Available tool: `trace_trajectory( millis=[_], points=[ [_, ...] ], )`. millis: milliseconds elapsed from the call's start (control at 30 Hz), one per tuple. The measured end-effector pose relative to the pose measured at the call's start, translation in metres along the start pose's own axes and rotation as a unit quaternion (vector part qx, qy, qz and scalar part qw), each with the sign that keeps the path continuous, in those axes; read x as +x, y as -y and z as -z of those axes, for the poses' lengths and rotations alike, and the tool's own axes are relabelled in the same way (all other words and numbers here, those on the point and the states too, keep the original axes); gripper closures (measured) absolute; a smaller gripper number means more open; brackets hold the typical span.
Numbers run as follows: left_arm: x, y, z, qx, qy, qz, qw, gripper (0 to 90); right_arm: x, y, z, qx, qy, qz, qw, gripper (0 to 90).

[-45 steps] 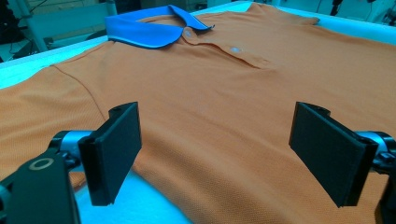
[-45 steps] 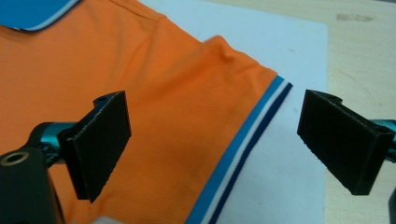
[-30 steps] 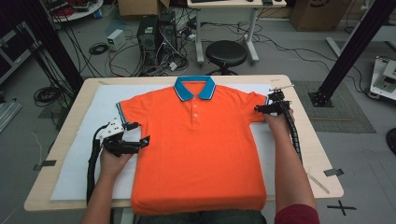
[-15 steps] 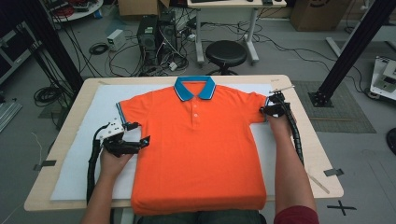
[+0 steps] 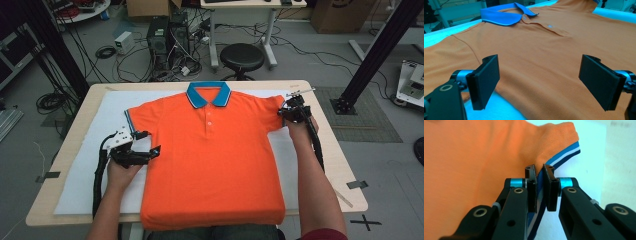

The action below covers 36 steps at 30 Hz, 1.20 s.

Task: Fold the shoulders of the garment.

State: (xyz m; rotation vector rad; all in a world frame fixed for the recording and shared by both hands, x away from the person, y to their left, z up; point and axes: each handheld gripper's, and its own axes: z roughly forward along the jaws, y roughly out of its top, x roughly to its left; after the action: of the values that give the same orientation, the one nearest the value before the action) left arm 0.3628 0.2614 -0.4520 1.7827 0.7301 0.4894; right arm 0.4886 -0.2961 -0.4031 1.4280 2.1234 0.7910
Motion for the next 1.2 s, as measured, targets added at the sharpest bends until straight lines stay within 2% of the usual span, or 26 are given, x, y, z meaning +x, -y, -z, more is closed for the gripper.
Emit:
trace_trajectory(
  millis=[200,233,267,467,533,567,667,700,733,800,867,900,933,1067,1200],
  points=[
    [0.000,0.000,0.000,0.002,0.000,0.000,1.0000,17.1,0.026,-0.011,0.014,-0.020,-0.002,0.053,0.9984,83.5],
    [0.000,0.000,0.000,0.002,0.000,0.000,1.0000,17.1,0.026,-0.011,0.014,-0.020,-0.002,0.053,0.9984,83.5],
    [0.000,0.000,0.000,0.002,0.000,-0.001,1.0000,17.0,0.034,-0.013,0.016,-0.023,-0.008,0.067,0.9975,83.3],
    [0.000,0.000,0.000,0.002,0.000,0.003,1.0000,17.1,0.051,-0.018,0.019,-0.031,-0.021,0.086,0.9956,83.2],
    [0.000,0.000,0.000,0.003,0.000,0.002,1.0000,17.1,0.060,-0.020,0.020,-0.037,-0.031,0.095,0.9943,83.0],
    [0.000,0.000,0.000,0.003,0.000,0.002,1.0000,17.1,0.060,-0.020,0.020,-0.037,-0.031,0.095,0.9943,83.0],
    [0.000,0.000,0.000,0.002,0.000,0.002,1.0000,17.1,0.075,-0.022,0.021,-0.034,-0.038,0.113,0.9923,82.5],
    [0.000,0.000,0.000,0.002,0.000,0.002,1.0000,17.1,0.075,-0.022,0.021,-0.034,-0.038,0.113,0.9923,82.5],
    [0.000,0.000,0.000,0.003,0.000,0.002,1.0000,17.1,0.084,-0.022,0.022,-0.035,-0.043,0.123,0.9909,82.1],
    [0.000,0.000,0.000,0.003,0.000,0.002,1.0000,17.1,0.094,-0.021,0.023,-0.039,-0.055,0.136,0.9884,78.7],
    [0.000,0.000,0.000,0.003,0.000,0.001,1.0000,17.1,0.102,-0.021,0.023,-0.039,-0.074,0.136,0.9871,69.5],
    [0.000,0.000,0.000,0.003,0.000,0.001,1.0000,17.1,0.102,-0.021,0.023,-0.039,-0.074,0.136,0.9871,69.5],
    [0.000,0.000,0.000,0.002,0.000,0.001,1.0000,17.1,0.108,-0.021,0.023,-0.046,-0.084,0.132,0.9865,64.5],
    [-0.001,0.000,0.000,0.002,-0.001,-0.002,1.0000,17.1,0.113,-0.023,0.022,-0.051,-0.087,0.128,0.9867,59.1],
    [-0.001,0.000,0.000,0.002,-0.001,-0.001,1.0000,17.0,0.116,-0.022,0.014,-0.041,-0.089,0.125,0.9874,54.0]
  ],
)
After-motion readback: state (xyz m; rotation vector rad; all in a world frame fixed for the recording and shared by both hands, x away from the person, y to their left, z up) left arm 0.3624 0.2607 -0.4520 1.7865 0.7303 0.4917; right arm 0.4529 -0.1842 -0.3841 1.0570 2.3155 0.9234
